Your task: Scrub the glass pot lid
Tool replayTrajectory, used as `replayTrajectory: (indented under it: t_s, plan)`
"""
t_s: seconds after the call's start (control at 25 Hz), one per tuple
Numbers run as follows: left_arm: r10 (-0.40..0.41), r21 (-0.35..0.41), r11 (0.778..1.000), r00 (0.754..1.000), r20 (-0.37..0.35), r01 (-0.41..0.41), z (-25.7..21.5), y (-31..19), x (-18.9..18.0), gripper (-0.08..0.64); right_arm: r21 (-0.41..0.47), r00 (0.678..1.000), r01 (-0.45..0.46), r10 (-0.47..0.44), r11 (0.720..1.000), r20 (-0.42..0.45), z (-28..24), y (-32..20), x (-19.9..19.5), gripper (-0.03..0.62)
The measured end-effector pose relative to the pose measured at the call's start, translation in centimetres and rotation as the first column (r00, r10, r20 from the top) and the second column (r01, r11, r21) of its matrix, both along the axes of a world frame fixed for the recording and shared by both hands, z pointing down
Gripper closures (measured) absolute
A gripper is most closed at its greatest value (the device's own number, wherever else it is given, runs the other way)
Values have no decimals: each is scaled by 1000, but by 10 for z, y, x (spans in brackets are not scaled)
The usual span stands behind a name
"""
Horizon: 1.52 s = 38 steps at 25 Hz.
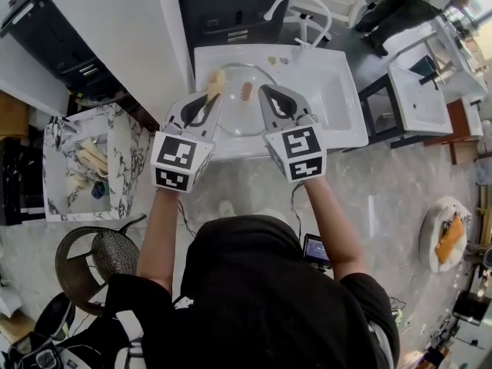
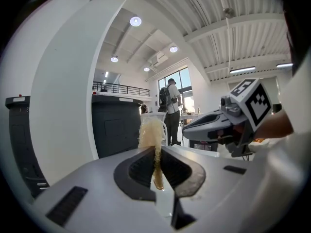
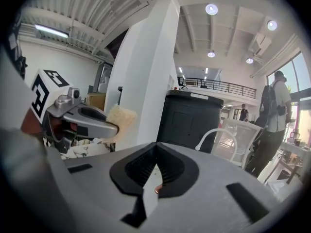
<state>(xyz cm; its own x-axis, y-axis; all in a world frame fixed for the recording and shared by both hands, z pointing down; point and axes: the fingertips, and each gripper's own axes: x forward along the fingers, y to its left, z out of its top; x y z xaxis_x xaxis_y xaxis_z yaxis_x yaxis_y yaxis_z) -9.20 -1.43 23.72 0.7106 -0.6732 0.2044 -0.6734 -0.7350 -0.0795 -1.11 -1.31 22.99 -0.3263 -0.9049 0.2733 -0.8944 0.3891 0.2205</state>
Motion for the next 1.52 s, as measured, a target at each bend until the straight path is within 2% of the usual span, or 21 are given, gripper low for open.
replayTrajectory:
  t_s: [0.24,0.56,1.12,1.52]
  plan:
    - [-63,29,998,997,-34,64,-24,7,6,543,27,1000,22,-23,999,19,-20,11,12,594]
    - [-108,61,992,993,-49,111,-46,45,15,543,65,998,51,-54,997,41,-42,46,25,594]
    - [-174,116,976,982,-77,183,-71,106,15,543,104,992,95,-103,990,71,-59,100,30,594]
    - [-185,138,971,979,-86,195,-79,129,18,543,121,991,107,-116,987,71,-64,122,31,594]
